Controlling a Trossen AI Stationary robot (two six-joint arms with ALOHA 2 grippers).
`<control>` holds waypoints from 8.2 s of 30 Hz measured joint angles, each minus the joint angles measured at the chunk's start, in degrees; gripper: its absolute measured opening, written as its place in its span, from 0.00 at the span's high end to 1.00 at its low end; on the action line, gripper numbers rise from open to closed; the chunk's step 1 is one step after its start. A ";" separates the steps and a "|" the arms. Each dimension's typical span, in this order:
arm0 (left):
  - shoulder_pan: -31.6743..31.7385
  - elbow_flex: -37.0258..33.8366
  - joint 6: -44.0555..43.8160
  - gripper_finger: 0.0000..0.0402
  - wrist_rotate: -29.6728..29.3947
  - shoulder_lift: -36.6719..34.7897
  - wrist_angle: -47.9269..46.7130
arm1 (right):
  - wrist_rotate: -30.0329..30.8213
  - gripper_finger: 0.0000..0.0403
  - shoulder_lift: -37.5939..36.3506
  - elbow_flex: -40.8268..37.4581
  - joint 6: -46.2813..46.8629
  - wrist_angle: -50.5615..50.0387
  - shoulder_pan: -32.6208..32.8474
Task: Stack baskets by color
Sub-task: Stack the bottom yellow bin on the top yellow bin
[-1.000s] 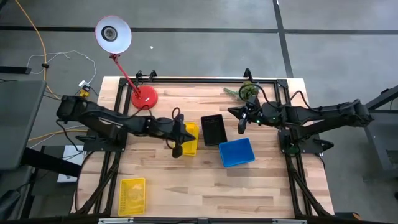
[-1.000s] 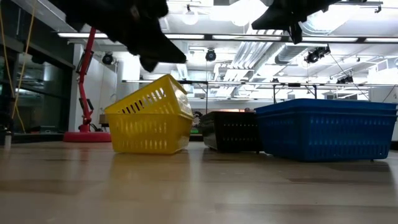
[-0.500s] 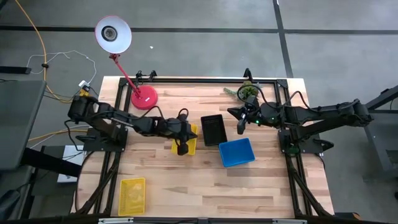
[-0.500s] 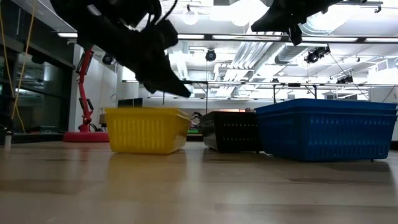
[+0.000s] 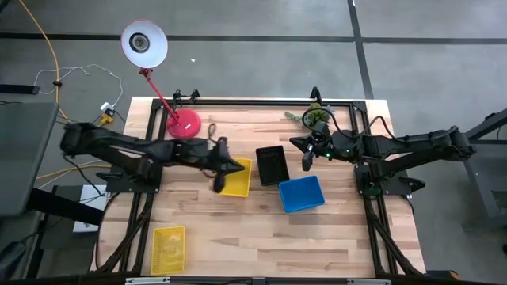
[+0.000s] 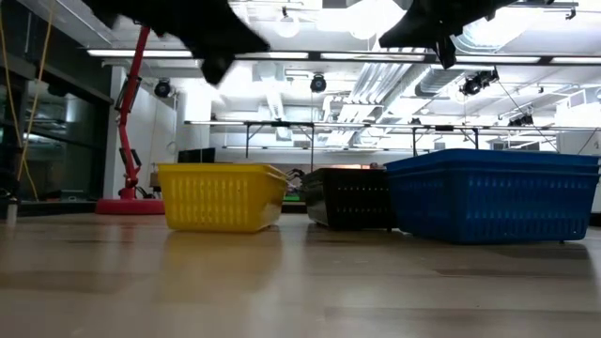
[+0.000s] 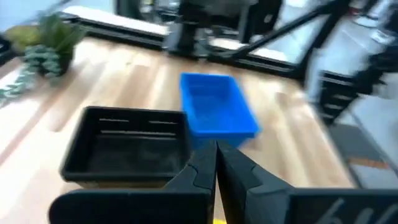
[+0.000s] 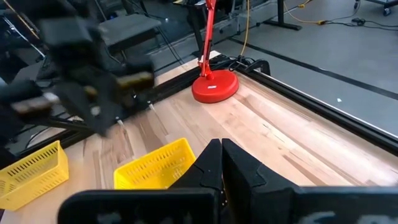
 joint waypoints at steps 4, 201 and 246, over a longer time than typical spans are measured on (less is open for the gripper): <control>-5.84 0.02 -1.34 1.00 -2.04 -8.93 -14.77 | -0.02 1.00 0.00 0.00 -0.14 0.08 0.00; -5.26 -5.10 -27.84 1.00 -34.35 21.84 12.72 | 1.84 1.00 0.00 -0.04 -1.51 -3.35 0.00; 7.38 10.21 12.57 1.00 -16.17 18.70 -39.57 | 1.73 1.00 -0.02 -0.04 -1.64 -3.37 -0.26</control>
